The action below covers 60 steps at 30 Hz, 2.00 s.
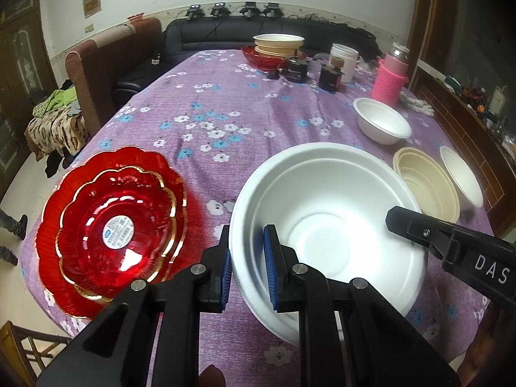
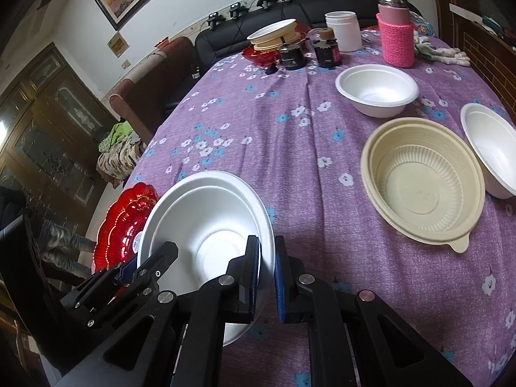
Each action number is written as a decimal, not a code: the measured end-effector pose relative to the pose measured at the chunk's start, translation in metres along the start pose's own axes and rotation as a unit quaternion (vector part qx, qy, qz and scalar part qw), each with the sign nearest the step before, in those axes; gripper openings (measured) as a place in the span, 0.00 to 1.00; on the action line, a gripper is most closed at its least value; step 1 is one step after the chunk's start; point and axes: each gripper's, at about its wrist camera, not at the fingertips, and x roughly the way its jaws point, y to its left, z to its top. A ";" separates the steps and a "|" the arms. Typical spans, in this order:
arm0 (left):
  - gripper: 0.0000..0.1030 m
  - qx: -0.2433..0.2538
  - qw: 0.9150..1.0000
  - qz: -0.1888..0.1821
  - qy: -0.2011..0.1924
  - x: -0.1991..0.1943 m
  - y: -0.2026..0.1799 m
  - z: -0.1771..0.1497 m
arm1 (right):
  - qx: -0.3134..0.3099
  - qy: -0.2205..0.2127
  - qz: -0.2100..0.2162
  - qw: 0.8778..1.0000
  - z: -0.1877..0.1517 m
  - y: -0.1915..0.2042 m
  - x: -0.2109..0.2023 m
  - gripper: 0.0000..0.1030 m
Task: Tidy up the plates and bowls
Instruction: 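Carry the white bowl with the left tool over the stacked red plates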
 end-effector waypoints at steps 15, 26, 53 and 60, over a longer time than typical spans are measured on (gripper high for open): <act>0.15 -0.054 0.998 0.038 -0.007 -0.004 0.049 0.003 | -0.041 0.011 0.033 0.999 0.008 0.045 0.022 0.08; 0.15 -0.101 0.992 0.074 -0.010 -0.006 0.097 0.005 | -0.081 0.024 0.062 0.995 0.018 0.096 0.046 0.08; 0.16 -0.169 0.978 0.120 0.018 0.017 0.164 -0.003 | -0.136 0.074 0.082 0.985 0.021 0.168 0.114 0.08; 0.16 -0.171 0.977 0.126 0.024 0.021 0.168 -0.006 | -0.140 0.081 0.081 0.983 0.019 0.173 0.124 0.09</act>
